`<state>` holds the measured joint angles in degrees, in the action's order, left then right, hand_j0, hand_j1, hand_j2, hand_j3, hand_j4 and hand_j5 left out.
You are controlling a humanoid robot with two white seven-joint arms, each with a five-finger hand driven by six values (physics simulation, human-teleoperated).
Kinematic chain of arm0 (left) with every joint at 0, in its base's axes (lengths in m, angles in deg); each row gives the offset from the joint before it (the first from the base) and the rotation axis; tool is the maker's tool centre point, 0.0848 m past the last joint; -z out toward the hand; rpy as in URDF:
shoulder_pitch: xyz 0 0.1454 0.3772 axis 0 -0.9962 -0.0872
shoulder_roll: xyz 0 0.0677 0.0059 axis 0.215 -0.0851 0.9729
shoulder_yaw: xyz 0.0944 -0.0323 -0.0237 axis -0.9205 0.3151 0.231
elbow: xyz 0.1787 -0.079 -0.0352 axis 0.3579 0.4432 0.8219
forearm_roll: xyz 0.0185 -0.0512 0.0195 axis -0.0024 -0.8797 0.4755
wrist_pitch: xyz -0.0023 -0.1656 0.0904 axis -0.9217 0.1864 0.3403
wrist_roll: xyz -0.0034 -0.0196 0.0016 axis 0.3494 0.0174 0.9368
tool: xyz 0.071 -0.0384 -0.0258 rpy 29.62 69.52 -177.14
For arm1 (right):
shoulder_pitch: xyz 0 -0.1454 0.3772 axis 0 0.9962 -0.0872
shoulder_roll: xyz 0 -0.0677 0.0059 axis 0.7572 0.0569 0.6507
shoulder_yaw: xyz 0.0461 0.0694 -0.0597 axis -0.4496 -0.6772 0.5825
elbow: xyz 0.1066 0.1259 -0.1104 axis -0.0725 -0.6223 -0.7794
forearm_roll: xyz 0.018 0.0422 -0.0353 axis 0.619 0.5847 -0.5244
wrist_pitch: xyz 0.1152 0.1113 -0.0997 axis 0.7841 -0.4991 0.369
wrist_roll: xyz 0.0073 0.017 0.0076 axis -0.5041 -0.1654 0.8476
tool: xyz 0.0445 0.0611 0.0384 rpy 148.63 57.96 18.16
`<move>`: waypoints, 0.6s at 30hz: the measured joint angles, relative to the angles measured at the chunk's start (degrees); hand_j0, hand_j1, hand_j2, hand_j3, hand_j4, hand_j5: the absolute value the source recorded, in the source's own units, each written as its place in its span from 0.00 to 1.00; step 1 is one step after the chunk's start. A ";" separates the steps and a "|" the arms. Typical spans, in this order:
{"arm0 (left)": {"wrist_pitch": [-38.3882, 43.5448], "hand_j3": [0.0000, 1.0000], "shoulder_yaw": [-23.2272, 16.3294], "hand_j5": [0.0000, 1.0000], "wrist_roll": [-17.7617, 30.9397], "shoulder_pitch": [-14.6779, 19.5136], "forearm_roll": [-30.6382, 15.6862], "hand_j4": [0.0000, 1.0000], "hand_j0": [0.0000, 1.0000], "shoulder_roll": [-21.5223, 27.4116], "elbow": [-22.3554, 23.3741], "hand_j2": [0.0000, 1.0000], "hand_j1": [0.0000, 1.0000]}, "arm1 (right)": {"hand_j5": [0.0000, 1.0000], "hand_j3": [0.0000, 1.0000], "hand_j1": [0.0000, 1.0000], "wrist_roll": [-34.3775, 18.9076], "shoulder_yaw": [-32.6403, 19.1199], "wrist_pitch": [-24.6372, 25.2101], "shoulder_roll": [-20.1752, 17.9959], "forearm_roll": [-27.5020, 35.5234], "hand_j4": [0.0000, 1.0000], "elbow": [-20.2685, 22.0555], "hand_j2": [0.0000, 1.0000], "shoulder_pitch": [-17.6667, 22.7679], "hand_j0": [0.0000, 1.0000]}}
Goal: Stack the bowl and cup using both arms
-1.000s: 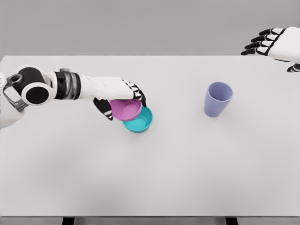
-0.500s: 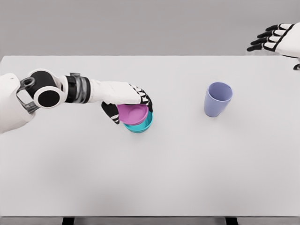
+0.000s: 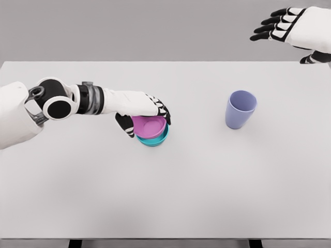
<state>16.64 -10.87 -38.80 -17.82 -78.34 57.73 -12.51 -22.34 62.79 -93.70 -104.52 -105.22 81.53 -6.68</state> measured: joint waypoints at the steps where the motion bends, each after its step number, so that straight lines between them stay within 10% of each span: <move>1: -0.02 0.82 0.00 0.82 0.00 0.00 0.05 0.82 0.82 -0.05 0.00 0.82 0.82 | 1.00 1.00 1.00 0.00 0.48 -0.01 0.62 -0.05 1.00 -1.07 1.00 0.00 1.00; 12: -0.16 1.00 0.06 1.00 0.02 -0.09 0.15 1.00 1.00 -0.17 -0.02 1.00 1.00 | 1.00 1.00 1.00 0.00 4.39 0.00 5.02 -6.56 1.00 -4.67 1.00 -1.58 1.00; 18: -1.49 1.00 0.10 1.00 0.02 0.00 0.12 1.00 1.00 -0.02 -0.07 1.00 1.00 | 1.00 1.00 1.00 0.00 6.56 -0.01 9.95 -7.53 1.00 -13.89 1.00 -4.57 1.00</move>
<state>15.14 -10.77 -38.78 -17.82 -78.22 57.72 -12.58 -22.34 69.35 -93.71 -94.57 -112.76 67.64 -11.25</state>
